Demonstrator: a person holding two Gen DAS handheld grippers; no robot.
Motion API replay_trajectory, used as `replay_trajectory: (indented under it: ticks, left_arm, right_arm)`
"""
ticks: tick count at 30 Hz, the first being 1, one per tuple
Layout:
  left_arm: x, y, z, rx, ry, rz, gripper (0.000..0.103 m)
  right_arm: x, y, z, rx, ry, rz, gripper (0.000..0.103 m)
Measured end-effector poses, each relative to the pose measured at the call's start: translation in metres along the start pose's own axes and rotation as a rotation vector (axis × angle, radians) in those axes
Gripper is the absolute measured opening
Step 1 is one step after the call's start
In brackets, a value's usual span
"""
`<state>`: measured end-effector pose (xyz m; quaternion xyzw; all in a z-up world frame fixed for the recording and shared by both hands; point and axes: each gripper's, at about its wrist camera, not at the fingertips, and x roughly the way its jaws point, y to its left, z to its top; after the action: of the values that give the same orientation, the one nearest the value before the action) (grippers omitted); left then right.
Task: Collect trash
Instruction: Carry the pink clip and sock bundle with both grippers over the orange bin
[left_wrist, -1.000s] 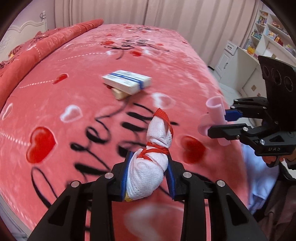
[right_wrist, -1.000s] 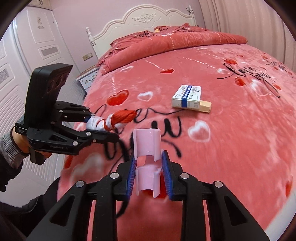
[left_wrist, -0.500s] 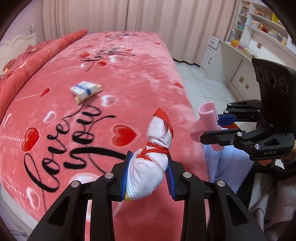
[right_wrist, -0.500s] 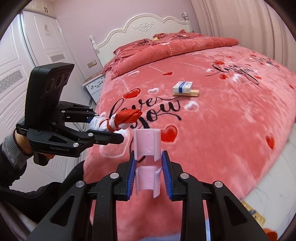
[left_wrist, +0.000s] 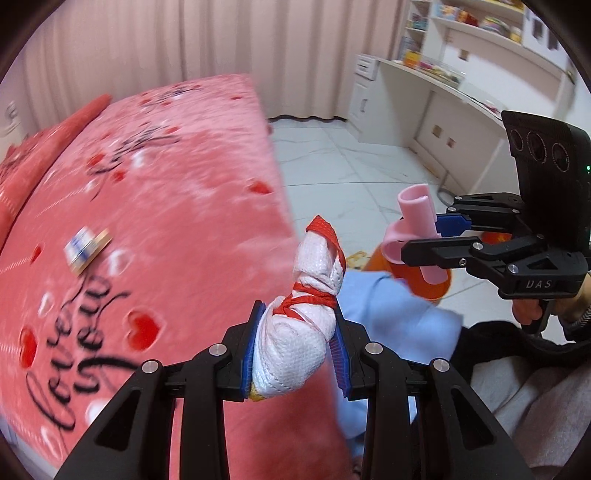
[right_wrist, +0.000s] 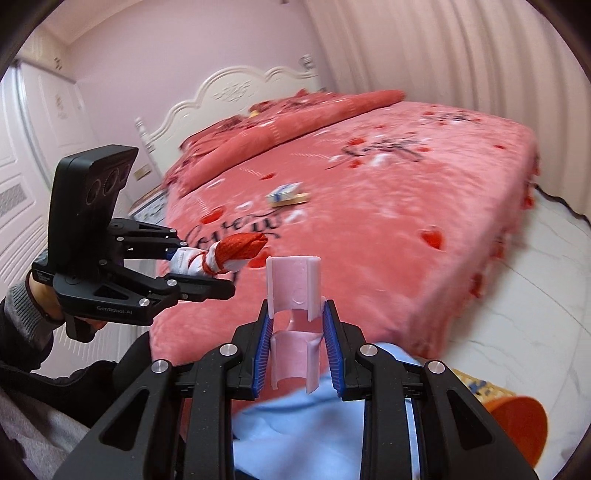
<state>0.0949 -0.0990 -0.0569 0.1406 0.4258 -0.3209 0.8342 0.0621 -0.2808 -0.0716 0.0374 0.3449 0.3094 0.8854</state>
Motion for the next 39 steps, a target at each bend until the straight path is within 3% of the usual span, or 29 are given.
replay_trajectory:
  ticks: [12, 23, 32, 39]
  left_arm:
    - [0.055, -0.088, 0.064, 0.212, 0.023, -0.133, 0.035]
    - [0.107, -0.162, 0.104, 0.360, 0.055, -0.259, 0.035]
    - [0.148, -0.201, 0.120, 0.416, 0.101, -0.327, 0.035]
    - [0.183, -0.211, 0.121, 0.429, 0.152, -0.335, 0.035]
  right_arm:
    - [-0.101, -0.090, -0.051, 0.171, -0.091, -0.216, 0.028]
    - [-0.172, -0.157, -0.108, 0.320, -0.122, -0.372, 0.028]
    - [-0.188, -0.196, -0.140, 0.409, -0.109, -0.419, 0.028]
    - [-0.172, -0.226, -0.157, 0.477, -0.082, -0.410, 0.028]
